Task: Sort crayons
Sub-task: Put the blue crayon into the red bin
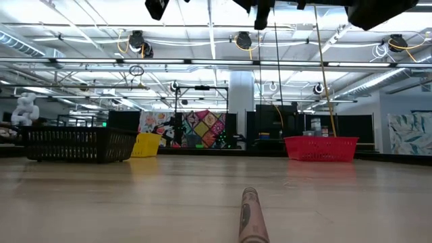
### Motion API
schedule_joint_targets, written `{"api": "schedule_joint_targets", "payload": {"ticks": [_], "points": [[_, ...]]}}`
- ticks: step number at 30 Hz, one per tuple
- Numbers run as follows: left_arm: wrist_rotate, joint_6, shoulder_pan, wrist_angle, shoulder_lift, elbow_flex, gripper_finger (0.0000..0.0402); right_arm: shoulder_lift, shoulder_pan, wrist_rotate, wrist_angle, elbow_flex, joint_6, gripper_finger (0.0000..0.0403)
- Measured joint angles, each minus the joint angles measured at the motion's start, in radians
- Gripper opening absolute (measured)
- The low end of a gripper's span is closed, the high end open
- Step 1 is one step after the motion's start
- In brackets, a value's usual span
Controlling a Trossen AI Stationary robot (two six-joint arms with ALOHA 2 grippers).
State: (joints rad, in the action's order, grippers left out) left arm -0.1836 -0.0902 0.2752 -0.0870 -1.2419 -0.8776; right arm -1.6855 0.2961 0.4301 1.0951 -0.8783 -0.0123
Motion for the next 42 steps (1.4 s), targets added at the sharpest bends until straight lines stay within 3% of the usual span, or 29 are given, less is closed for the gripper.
{"api": "schedule_joint_targets", "payload": {"ticks": [4,14,20,23,32,42], "points": [[0.021,0.001,-0.019,-0.012,0.0,0.0,0.0,0.0,-0.016,-0.064,-0.003,0.0,0.005,0.0089],[0.062,-0.001,-0.042,-0.011,0.0,0.0,0.0,0.0,-0.045,-0.078,0.005,0.0,0.009,0.0087],[0.073,0.001,-0.046,-0.011,0.0,0.0,0.0,0.0,-0.063,-0.17,0.004,0.0,0.03,0.0034],[0.074,0.0,-0.056,-0.007,0.001,0.0,0.0,0.0,-0.073,-0.173,0.004,0.0,0.054,0.0008],[0.079,0.0,-0.072,0.003,0.001,0.0,0.0002,0.001,-0.081,-0.17,-0.014,0.0,0.08,0.0003],[0.078,0.002,-0.072,0.006,0.0,0.0,0.0037,0.001,-0.081,-0.17,-0.026,-0.001,0.106,0.0001]]}}
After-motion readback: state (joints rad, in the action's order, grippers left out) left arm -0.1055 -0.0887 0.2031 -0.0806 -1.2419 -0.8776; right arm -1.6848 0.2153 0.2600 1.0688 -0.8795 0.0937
